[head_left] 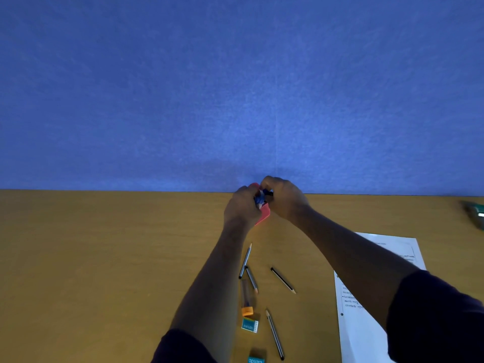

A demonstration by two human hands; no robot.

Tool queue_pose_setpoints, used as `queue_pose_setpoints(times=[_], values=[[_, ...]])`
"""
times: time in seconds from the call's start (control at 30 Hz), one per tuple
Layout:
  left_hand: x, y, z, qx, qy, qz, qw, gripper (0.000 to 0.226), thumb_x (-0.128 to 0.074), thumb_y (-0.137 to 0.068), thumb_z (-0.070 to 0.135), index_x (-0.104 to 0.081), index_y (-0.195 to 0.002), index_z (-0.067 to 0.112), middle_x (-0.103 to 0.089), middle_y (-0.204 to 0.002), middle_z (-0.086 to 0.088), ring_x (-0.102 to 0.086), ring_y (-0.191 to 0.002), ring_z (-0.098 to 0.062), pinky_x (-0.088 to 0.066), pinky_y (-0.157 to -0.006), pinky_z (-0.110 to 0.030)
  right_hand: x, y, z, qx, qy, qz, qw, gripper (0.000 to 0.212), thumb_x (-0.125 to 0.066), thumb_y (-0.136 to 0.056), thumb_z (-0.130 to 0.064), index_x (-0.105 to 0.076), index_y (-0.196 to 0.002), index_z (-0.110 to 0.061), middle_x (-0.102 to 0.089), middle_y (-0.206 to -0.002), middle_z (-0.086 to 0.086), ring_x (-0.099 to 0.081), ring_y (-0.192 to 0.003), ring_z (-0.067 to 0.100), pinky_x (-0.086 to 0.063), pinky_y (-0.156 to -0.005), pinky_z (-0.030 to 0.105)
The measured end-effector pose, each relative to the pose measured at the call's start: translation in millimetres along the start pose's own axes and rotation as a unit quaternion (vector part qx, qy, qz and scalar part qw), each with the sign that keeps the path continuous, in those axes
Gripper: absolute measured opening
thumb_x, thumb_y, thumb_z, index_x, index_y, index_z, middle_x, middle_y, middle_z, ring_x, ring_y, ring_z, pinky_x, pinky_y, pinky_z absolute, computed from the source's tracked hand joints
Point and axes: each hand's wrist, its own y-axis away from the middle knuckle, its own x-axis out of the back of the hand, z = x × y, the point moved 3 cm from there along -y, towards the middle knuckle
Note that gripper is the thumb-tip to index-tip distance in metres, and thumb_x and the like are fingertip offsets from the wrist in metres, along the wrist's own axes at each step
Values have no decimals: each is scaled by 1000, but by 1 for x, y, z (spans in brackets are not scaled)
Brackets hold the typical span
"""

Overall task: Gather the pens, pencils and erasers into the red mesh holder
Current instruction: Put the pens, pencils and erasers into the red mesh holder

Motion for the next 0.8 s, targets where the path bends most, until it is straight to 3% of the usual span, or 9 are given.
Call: queue_pose_setpoints(times=[0.2,0.3,0.47,0.6,0.8], values=[[-2,-1,-5,29,0,-23,999,36,-75,-83,15,-67,-117,19,-71,-108,-4,-66,-100,-22,-53,-77,-31,-1,1,3,2,20,-1,1000,18,-63,-91,-17,-58,-107,-22,-67,-104,3,-63,-87,21,-58,-71,38],[0,2,-7,33,17,-4,999,39,-78,-80,13,-65,-117,16,-68,-109,-5,-66,-101,-23,-57,-83,-37,-3,6,6,-3,1,-2,1000,31,-61,-90,-13,-55,-120,-21,-64,-116,6,-65,-97,26,-57,-75,38],[2,15,-13,34,20,56,998,38,-77,-82,18,-61,-116,15,-61,-111,-6,-62,-96,-22,-51,-70,-32,-12,24,10,-44,-38,23,998,63,-64,-90,-15,-34,-145,-21,-51,-139,11,-64,-109,29,-58,-83,41],[3,26,-20,44,12,62,997,37,-75,-85,24,-68,-120,17,-63,-119,-7,-63,-104,-24,-57,-80,-38,-21,30,12,-71,-99,30,992,62,-66,-90,-10,-35,-143,-15,-63,-125,13,-64,-112,28,-58,-89,42],[-2,28,-16,29,-22,50,998,16,-66,-91,10,-75,-104,6,-66,-113,-10,-66,-98,-26,-54,-81,-35,-29,27,10,-120,-173,30,977,50,-58,-92,-10,-39,-137,-17,-70,-113,15,-67,-99,32,-58,-77,41]])
